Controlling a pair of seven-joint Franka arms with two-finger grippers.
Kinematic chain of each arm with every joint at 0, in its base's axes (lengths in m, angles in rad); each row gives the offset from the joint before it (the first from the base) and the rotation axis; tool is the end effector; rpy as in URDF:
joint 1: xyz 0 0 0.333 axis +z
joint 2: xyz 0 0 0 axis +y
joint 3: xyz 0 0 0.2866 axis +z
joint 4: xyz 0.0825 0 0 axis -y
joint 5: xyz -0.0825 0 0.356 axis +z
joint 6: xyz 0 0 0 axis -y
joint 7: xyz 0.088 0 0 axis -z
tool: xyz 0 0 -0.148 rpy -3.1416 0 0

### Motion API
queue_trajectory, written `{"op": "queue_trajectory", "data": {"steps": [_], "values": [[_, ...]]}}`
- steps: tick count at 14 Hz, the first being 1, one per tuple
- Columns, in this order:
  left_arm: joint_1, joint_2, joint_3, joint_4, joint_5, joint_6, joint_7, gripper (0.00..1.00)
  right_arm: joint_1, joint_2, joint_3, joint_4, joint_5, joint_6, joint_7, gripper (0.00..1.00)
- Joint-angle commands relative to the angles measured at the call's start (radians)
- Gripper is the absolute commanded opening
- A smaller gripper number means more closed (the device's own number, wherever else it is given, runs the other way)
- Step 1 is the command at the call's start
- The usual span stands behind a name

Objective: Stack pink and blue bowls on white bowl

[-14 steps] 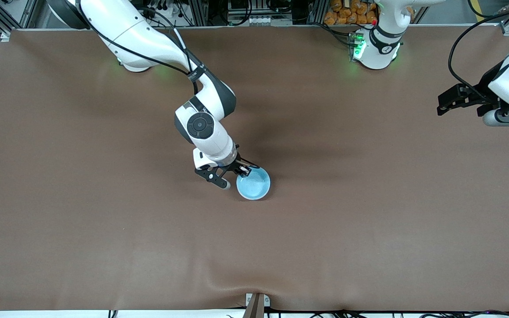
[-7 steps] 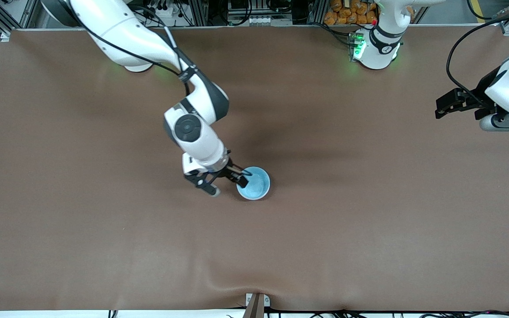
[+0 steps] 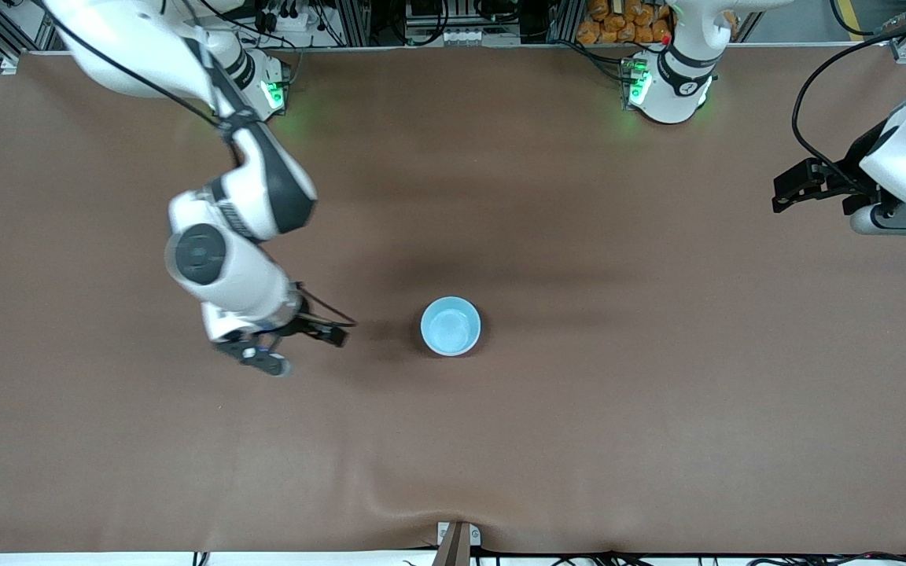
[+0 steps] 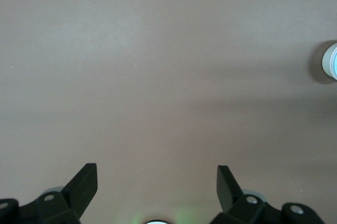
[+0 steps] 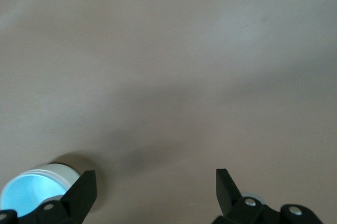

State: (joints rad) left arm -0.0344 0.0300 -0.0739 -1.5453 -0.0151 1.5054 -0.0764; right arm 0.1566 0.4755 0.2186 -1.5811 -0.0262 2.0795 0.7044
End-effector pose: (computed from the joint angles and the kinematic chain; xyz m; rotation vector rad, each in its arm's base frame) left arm 0.5216 -0.0586 0.5442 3.1284 -0.0507 -0.1113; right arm 0.6099 0.2230 0.3170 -3.0143 0.5206 0.0150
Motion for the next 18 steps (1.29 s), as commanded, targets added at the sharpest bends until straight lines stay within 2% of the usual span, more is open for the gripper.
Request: {"op": "queue_trajectory", "data": {"steps": [1, 5, 9, 13, 15, 18], "values": [[0.001, 0.001, 0.0, 0.007, -0.014, 0.004, -0.006, 1.0, -0.074, -0.122, -0.02, -0.039, -0.015, -0.106, -0.222, 1.0], [0.004, 0.001, -0.001, 0.005, -0.016, 0.003, -0.006, 1.0, -0.114, -0.268, -0.068, -0.039, -0.015, -0.281, -0.422, 1.0], [0.001, 0.001, 0.0, 0.007, -0.014, 0.004, -0.006, 1.0, -0.181, -0.409, -0.077, -0.036, -0.014, -0.409, -0.609, 1.0], [-0.002, 0.001, 0.0, 0.007, -0.014, 0.004, -0.006, 1.0, -0.218, -0.431, -0.162, -0.007, 0.014, -0.487, -0.842, 1.0], [-0.001, 0.001, 0.0, 0.007, -0.014, 0.004, -0.006, 1.0, -0.22, -0.437, -0.209, 0.056, 0.041, -0.58, -0.893, 1.0], [-0.001, 0.001, 0.0, 0.007, -0.014, 0.004, -0.006, 1.0, -0.22, -0.437, -0.219, 0.127, 0.048, -0.648, -0.881, 1.0]]}}
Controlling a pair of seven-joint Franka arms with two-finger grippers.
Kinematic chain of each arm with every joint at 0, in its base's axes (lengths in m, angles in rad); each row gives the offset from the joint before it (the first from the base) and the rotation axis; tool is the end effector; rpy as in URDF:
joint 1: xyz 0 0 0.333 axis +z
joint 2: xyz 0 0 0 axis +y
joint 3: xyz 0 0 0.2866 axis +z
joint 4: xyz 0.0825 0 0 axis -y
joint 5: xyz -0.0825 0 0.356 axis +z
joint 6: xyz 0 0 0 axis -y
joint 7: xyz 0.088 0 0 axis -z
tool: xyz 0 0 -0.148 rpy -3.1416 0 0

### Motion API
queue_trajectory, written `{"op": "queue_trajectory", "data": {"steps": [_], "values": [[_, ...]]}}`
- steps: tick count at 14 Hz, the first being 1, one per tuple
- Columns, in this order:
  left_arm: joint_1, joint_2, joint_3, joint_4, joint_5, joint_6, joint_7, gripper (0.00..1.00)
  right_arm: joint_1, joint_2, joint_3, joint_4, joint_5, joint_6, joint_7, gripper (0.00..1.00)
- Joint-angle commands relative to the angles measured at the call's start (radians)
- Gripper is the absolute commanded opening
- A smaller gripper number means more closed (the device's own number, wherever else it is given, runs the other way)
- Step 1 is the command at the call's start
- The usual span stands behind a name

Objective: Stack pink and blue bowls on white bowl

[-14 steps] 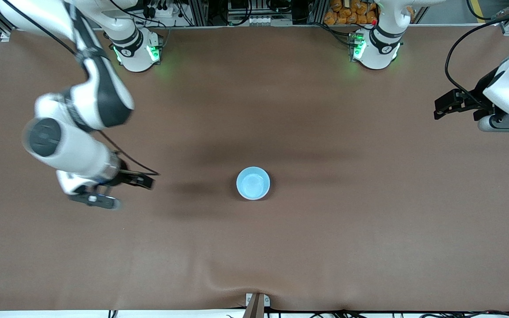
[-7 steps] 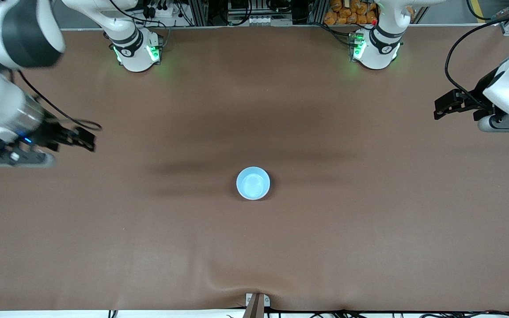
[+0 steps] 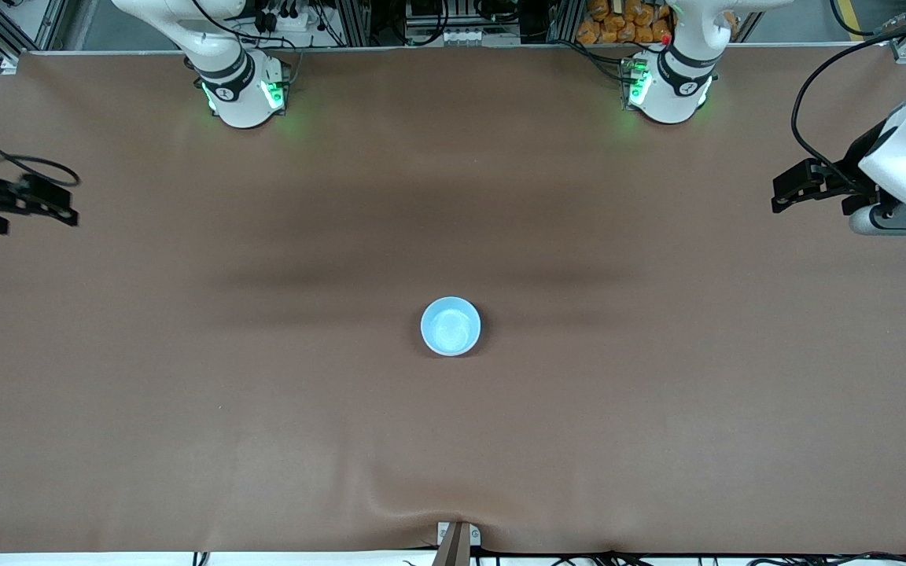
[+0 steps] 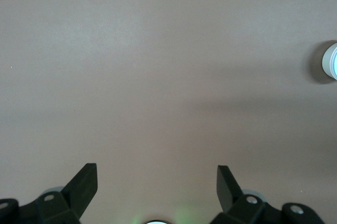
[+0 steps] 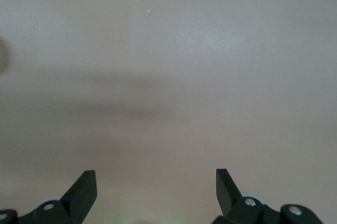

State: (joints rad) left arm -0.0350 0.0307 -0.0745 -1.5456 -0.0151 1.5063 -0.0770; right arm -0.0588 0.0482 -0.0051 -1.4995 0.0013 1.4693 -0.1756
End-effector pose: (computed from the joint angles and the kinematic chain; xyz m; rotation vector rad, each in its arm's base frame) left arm 0.5218 -0.0592 0.5437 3.1284 -0.0516 -0.1115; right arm 0.5253 -0.0334 0.5516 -3.1239 -0.1748 0.1216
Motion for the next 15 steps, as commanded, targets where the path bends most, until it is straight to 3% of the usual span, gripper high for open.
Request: {"op": "queue_trajectory", "data": {"steps": [1, 4, 15], "values": [[0.0, 0.0, -0.001, 0.007, -0.014, 0.003, -0.006, 1.0, -0.004, -0.008, 0.005, 0.05, 0.023, -0.037, 0.019, 1.0], [0.0, 0.0, 0.001, 0.007, -0.014, 0.003, -0.006, 1.0, -0.004, -0.008, 0.002, 0.05, 0.089, -0.032, 0.197, 1.0], [0.001, 0.0, 0.001, 0.009, -0.014, 0.002, -0.006, 1.0, -0.003, -0.019, 0.002, 0.048, 0.071, -0.05, 0.046, 1.0]]}}
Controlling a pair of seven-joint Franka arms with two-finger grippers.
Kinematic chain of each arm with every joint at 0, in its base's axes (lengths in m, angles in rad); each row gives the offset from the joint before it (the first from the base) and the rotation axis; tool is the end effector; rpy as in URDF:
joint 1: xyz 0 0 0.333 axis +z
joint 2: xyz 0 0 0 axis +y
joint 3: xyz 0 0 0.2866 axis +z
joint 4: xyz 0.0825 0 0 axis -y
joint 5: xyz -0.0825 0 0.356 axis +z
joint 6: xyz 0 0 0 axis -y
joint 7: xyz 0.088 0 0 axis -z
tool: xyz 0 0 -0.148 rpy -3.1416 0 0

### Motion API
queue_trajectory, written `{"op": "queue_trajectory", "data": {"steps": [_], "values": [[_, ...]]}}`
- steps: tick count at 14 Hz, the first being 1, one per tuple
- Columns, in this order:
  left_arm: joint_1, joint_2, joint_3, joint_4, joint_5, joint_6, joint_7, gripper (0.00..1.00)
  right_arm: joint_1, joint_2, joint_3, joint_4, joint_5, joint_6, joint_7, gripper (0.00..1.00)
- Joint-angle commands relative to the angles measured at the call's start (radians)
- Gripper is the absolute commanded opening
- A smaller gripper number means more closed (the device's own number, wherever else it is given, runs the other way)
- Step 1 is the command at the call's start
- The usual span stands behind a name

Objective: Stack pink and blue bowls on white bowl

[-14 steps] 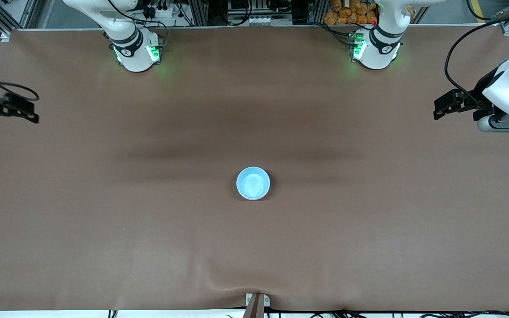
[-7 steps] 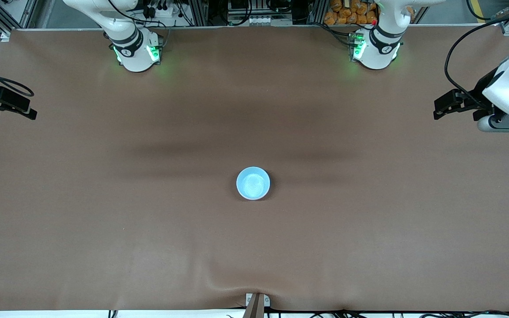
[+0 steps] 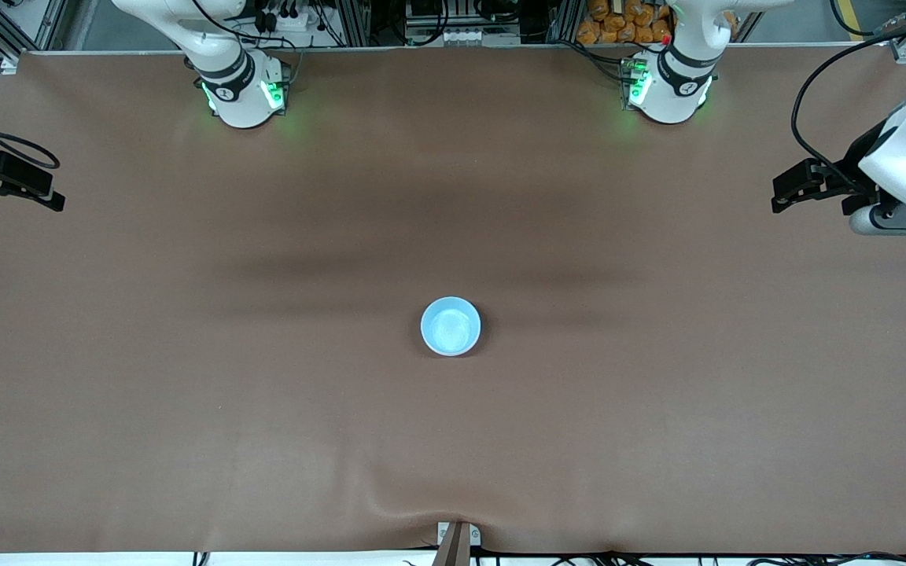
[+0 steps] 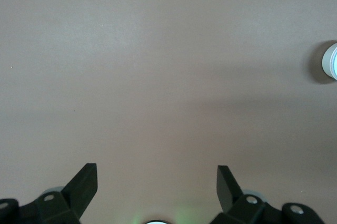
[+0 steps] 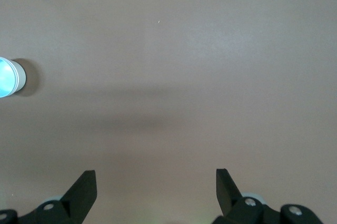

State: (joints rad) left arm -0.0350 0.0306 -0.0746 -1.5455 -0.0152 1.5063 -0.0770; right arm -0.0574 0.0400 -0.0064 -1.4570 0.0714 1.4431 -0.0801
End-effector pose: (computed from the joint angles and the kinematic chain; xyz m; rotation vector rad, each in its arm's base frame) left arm 0.5218 -0.0593 0.5438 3.1283 -0.0518 -0.1112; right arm 0.5224 -0.0220 0.5725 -3.0660 -0.0360 0.0746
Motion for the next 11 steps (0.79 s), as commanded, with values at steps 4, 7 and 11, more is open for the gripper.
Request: {"op": "queue_trajectory", "data": {"steps": [4, 7, 11], "values": [[-0.002, 0.0, -0.001, 0.008, -0.014, 0.003, -0.006, 1.0, 0.007, -0.006, 0.008, 0.0, 0.002, -0.029, -0.089, 1.0], [-0.002, 0.0, 0.001, 0.008, -0.017, 0.003, -0.006, 1.0, 0.019, 0.004, 0.009, -0.005, 0.004, -0.006, -0.083, 1.0], [-0.003, 0.0, 0.001, 0.007, -0.011, 0.002, -0.006, 1.0, 0.034, 0.011, 0.008, -0.035, -0.002, 0.017, -0.083, 1.0]]}}
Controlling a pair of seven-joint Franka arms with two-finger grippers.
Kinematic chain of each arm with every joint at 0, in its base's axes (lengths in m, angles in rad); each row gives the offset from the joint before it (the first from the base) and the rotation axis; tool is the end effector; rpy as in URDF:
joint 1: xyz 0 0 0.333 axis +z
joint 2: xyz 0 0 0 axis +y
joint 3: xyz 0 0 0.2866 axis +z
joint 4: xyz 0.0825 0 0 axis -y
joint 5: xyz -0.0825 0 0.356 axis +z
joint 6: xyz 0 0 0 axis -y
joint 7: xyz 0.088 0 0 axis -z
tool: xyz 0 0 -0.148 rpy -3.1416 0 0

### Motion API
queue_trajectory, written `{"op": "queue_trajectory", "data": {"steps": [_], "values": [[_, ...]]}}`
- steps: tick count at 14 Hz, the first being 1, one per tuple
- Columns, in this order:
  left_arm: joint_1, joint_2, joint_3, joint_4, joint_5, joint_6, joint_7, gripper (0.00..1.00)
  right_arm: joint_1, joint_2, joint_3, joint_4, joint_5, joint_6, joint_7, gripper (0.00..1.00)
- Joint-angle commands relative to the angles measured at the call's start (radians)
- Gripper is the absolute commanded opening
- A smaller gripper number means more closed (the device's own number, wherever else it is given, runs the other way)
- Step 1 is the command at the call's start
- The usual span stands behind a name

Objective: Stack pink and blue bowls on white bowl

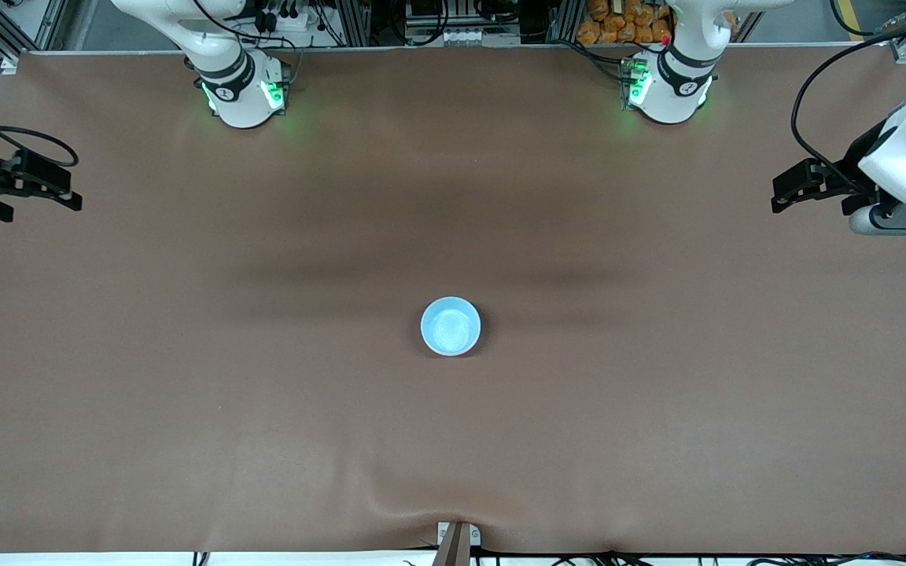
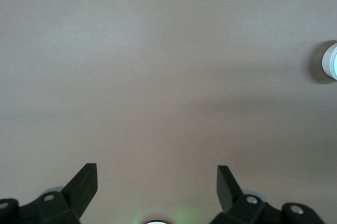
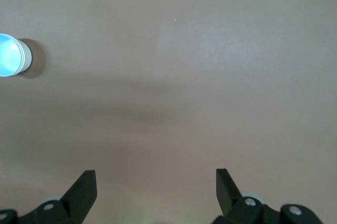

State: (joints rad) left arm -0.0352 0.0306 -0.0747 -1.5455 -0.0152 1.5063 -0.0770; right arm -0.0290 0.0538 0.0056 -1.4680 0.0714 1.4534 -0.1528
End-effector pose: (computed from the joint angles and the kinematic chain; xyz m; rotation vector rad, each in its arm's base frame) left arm 0.5217 -0.0594 0.5438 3.1283 -0.0522 -0.1112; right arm 0.5271 -0.0012 0.5613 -3.0559 -0.2071 0.0947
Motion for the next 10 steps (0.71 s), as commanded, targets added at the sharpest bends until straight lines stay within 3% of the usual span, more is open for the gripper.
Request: {"op": "queue_trajectory", "data": {"steps": [1, 6, 10], "values": [[-0.006, 0.0, 0.0, 0.008, -0.009, 0.002, -0.006, 1.0, 0.001, -0.003, -0.004, -0.028, -0.013, 0.002, -0.013, 1.0], [-0.006, 0.0, 0.0, 0.033, -0.011, 0.002, -0.007, 1.0, -0.003, -0.018, -0.009, -0.025, -0.088, -0.073, -0.016, 1.0], [0.0, 0.0, 0.0, 0.032, -0.009, 0.002, -0.004, 1.0, -0.025, -0.017, -0.009, -0.017, -0.09, -0.097, -0.017, 1.0]]}}
